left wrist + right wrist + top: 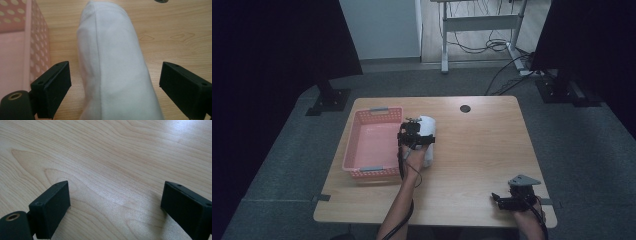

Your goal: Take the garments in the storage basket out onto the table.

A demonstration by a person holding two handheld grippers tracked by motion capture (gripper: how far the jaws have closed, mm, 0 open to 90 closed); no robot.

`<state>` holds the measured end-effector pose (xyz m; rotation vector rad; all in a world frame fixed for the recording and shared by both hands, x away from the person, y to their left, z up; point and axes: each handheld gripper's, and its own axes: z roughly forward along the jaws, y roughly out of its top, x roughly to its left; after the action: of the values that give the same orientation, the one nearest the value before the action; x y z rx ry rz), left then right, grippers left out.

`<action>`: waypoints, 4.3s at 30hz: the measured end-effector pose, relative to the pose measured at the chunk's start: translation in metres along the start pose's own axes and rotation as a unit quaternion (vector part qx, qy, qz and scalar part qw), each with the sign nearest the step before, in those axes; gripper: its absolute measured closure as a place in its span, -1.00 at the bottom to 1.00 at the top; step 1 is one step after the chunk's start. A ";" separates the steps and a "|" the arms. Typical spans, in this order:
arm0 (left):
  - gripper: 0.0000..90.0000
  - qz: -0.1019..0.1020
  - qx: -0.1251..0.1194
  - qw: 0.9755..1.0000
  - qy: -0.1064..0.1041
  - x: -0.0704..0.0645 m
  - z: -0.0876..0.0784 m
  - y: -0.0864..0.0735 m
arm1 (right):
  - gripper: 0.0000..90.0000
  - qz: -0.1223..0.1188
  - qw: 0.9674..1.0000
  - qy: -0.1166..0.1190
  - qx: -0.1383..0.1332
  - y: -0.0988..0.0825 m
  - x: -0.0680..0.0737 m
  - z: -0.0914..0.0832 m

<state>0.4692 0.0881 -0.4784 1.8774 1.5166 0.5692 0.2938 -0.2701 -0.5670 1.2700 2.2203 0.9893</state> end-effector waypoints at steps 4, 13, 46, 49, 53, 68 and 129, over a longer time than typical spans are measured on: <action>-0.78 -0.002 -0.001 1.000 -0.001 0.005 -0.004 -0.001 | -0.82 0.000 1.000 0.000 0.000 0.000 0.000 0.000; -0.78 0.002 -0.008 1.000 -0.008 0.011 -0.011 -0.002 | -0.82 0.000 1.000 0.000 -0.001 0.000 0.000 0.000; -0.79 0.002 -0.037 0.999 -0.017 0.028 -0.037 -0.008 | -0.82 0.000 1.000 0.000 -0.001 0.000 0.000 0.000; -0.79 0.001 -0.039 0.999 -0.017 0.029 -0.040 -0.008 | -0.82 0.000 1.000 0.000 -0.001 0.000 0.000 0.000; -0.79 0.001 -0.041 0.999 -0.019 0.032 -0.042 -0.008 | -0.82 0.000 1.000 0.000 -0.001 0.000 0.000 0.000; -0.78 0.001 -0.045 0.999 -0.022 0.040 -0.048 -0.012 | -0.82 0.000 1.000 -0.001 -0.001 0.000 0.000 0.000; -0.78 0.021 -0.055 0.998 -0.025 0.082 -0.090 -0.047 | -0.82 -0.001 1.000 0.000 0.000 0.000 0.000 0.000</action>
<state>0.3943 0.1921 -0.4545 1.8305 1.3874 0.6074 0.2938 -0.2700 -0.5670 1.2683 2.2197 0.9888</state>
